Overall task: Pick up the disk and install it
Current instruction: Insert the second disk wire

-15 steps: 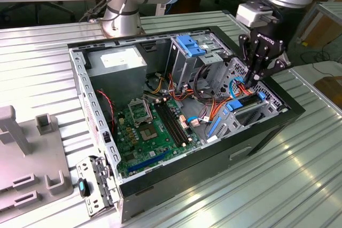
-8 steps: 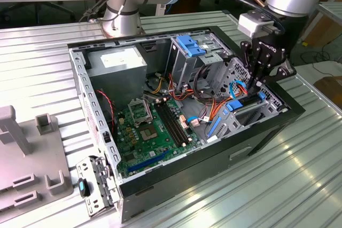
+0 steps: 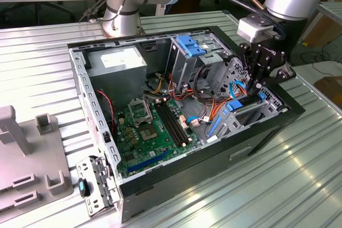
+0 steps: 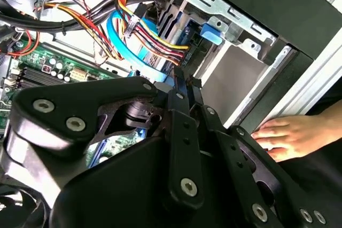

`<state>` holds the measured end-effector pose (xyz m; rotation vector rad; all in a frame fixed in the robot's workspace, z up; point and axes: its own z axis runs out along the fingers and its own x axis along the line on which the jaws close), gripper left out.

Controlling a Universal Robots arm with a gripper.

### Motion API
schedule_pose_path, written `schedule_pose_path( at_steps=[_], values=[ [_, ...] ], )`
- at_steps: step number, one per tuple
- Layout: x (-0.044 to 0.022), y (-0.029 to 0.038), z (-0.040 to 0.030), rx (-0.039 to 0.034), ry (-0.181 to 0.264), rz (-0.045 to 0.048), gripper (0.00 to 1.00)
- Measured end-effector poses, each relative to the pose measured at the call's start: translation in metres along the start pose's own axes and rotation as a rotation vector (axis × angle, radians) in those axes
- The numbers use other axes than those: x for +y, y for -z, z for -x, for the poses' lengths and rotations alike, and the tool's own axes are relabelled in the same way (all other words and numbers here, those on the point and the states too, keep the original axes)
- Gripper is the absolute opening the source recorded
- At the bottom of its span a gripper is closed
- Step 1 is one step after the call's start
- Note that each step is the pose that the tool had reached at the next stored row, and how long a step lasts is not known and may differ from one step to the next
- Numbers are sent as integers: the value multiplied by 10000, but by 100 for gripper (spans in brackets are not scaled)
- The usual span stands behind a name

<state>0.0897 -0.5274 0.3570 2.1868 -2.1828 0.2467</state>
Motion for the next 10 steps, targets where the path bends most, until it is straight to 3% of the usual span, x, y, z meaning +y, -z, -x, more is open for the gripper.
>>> schedule_pose_path(
  at_steps=[6,10],
  values=[
    [35,-26,-1,-161,306,-165,16],
    [65,-38,0,-181,516,-221,16]
  ],
)
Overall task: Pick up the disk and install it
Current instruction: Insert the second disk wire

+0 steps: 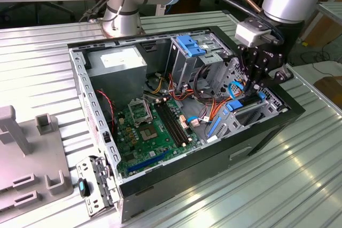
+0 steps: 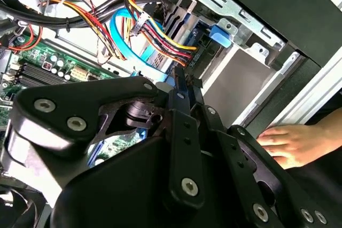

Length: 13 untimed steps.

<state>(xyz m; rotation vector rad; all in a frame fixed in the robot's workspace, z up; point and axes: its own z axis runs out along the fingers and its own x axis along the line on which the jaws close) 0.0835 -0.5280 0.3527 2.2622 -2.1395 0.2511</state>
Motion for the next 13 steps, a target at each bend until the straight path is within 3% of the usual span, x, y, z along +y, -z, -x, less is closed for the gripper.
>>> schedule_pose_path(
  at_steps=[4,6,13],
  values=[
    [9,-17,3,-47,339,-172,16],
    [22,-20,2,-58,391,-214,16],
    [53,-34,-41,-102,384,-238,16]
  ],
)
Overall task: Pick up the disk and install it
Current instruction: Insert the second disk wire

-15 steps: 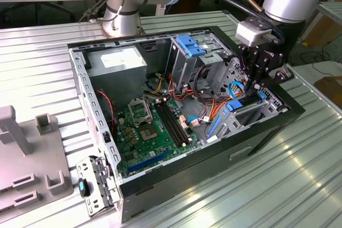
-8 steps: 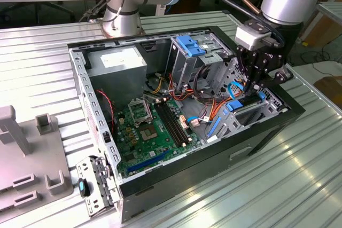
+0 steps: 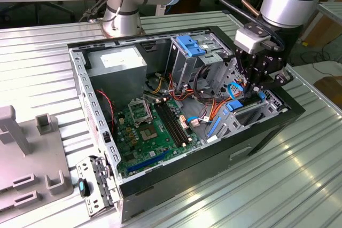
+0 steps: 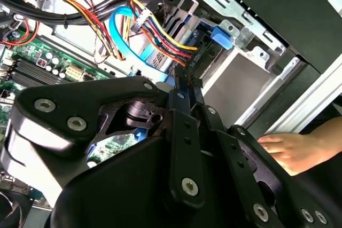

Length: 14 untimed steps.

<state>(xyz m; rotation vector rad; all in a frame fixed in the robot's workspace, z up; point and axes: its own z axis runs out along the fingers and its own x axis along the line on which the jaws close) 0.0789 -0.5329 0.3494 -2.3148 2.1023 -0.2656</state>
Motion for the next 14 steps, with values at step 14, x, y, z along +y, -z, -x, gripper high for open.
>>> schedule_pose_path(
  at_steps=[14],
  values=[
    [-18,-7,-14,-331,-758,66,16]
  ],
)
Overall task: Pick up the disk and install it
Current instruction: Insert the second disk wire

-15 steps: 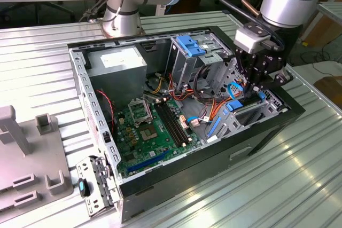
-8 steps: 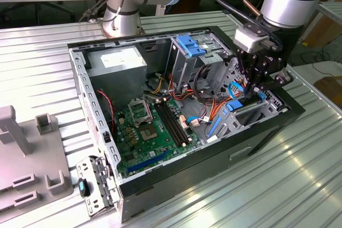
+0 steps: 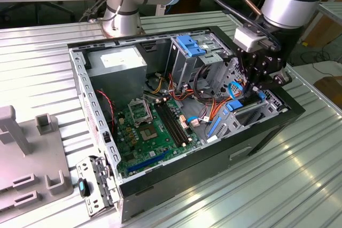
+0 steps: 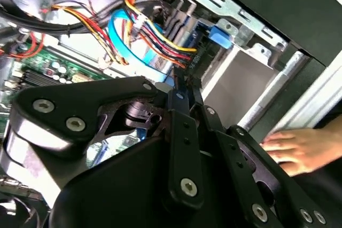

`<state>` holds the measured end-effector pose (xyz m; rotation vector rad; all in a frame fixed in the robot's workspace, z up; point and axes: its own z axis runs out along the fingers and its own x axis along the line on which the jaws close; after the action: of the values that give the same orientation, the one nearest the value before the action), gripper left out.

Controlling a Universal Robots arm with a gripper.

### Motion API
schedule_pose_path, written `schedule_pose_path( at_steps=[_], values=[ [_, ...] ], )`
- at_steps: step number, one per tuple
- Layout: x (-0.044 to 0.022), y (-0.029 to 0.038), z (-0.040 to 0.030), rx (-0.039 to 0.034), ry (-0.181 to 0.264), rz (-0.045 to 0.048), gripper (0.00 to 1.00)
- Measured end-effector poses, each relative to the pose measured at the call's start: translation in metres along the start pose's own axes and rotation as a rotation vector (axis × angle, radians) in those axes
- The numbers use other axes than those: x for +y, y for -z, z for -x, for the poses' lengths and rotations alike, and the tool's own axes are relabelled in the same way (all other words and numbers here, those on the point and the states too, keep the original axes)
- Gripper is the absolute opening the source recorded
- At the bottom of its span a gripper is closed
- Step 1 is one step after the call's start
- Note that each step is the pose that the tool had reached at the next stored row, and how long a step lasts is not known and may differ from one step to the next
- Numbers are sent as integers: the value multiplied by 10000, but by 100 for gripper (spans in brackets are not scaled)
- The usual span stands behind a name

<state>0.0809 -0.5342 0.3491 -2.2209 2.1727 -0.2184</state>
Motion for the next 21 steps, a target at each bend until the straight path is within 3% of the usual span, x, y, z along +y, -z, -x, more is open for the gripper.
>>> schedule_pose_path(
  at_steps=[1,2,8,21],
  values=[
    [0,-1,-12,-143,-17,-3,16],
    [-3,-2,-24,-173,-20,-4,16],
    [-15,-12,-81,-183,-21,-4,16],
    [-8,-23,-83,-205,155,-42,16]
  ],
)
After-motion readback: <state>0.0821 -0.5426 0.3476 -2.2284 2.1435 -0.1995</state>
